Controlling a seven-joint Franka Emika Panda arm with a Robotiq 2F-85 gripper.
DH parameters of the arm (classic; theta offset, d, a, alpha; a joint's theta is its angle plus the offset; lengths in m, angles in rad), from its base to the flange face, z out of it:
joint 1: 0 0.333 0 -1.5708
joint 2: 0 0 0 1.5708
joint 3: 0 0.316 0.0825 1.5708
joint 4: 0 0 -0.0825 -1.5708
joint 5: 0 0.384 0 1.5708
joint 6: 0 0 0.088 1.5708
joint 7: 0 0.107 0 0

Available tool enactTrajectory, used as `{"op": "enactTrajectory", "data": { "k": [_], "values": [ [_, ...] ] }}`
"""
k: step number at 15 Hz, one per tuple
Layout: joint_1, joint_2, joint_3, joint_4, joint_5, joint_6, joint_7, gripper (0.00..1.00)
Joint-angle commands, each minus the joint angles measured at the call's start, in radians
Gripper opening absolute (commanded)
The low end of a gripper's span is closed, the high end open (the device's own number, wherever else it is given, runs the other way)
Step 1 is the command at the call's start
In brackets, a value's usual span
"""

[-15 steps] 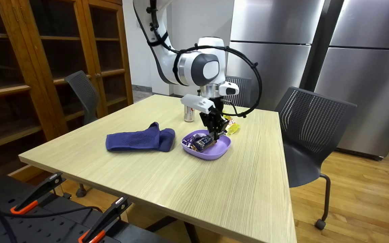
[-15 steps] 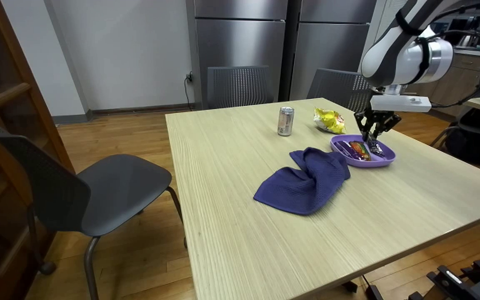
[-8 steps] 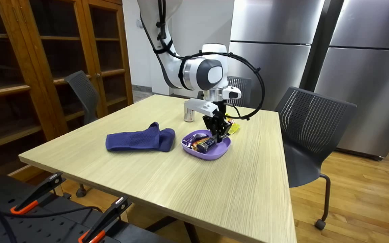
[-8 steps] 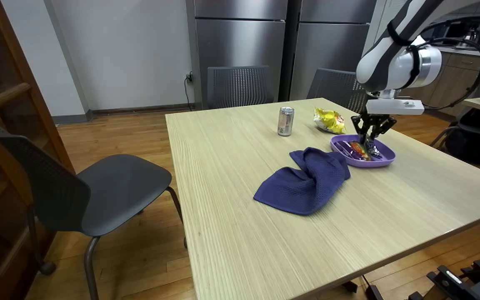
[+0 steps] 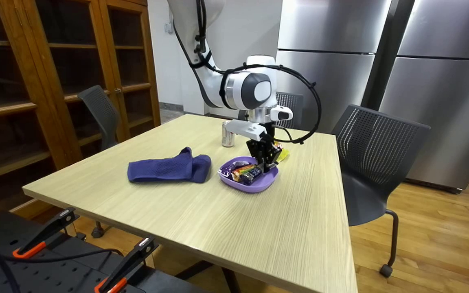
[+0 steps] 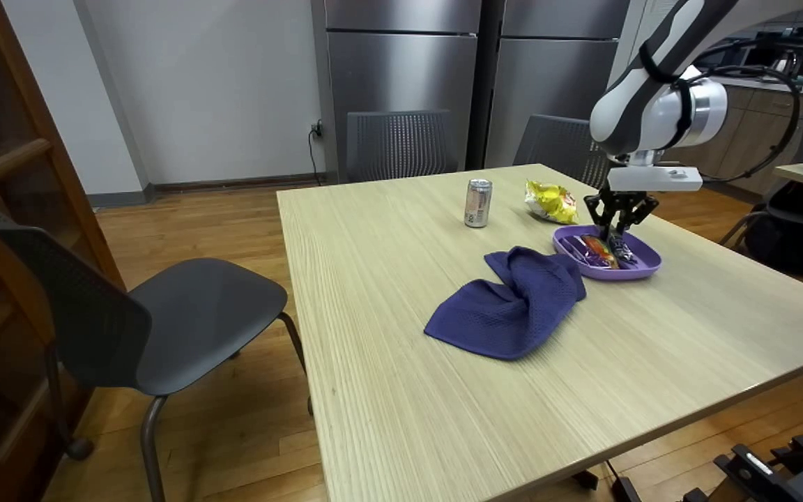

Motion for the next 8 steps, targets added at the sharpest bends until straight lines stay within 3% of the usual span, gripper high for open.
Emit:
{"op": "enactTrajectory", "data": {
  "k": [1, 8],
  "values": [
    [-0.012, 0.018, 0.005, 0.040, -0.030, -0.045, -0.014, 0.06],
    [-0.016, -0.001, 0.006, 0.018, -0.050, -0.042, -0.035, 0.06]
  ]
}}
